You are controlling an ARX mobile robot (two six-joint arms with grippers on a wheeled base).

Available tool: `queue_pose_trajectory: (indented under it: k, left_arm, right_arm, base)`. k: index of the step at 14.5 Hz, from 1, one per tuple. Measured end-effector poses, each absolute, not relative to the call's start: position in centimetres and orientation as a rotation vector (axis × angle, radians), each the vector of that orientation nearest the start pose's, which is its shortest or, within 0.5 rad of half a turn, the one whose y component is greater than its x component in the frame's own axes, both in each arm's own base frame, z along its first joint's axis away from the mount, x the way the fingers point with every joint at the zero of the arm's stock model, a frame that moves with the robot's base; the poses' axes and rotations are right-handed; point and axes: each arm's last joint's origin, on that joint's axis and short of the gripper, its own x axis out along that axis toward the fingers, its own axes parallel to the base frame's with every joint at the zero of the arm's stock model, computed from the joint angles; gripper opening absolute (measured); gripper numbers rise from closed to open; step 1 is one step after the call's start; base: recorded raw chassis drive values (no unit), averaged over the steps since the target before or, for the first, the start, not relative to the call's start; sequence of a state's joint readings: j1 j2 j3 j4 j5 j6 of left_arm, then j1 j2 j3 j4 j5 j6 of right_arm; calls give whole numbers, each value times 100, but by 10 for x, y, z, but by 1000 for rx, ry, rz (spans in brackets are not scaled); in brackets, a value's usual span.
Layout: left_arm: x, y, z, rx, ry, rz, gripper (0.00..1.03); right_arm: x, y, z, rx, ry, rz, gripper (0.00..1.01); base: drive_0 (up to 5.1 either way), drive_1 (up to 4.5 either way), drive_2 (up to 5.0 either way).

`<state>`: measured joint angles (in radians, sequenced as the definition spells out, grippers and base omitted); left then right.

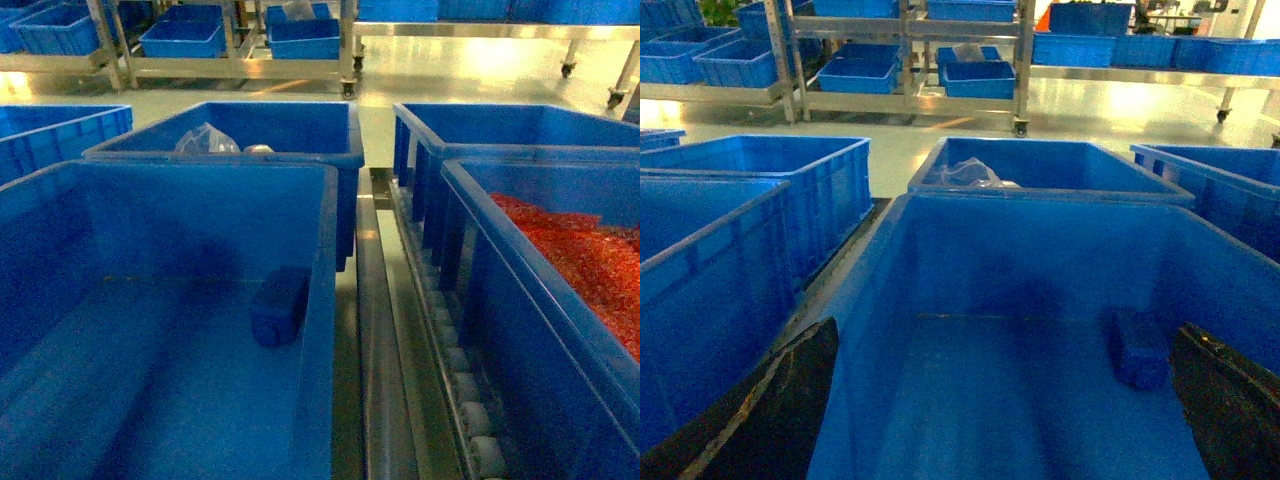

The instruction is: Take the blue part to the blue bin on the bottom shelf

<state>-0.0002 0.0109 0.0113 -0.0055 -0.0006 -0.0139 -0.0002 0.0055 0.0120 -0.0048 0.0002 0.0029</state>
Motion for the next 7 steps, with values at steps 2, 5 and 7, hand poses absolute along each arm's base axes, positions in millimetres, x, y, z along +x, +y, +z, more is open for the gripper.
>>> queue_pose_trajectory:
  k: [2,5,7]
  left_arm:
    - [98,0,166,-14,5,0,98]
    - [98,0,166,-14,5,0,98]
    - [98,0,166,-14,5,0,98]
  right_arm:
    - [97,0,167,3,-2,0,98]
    - [97,0,167,3,-2,0,98]
    - [97,0,167,3,-2,0,98]
  base:
    - [0,0,0]
    - [0,0,0]
    - [0,0,0]
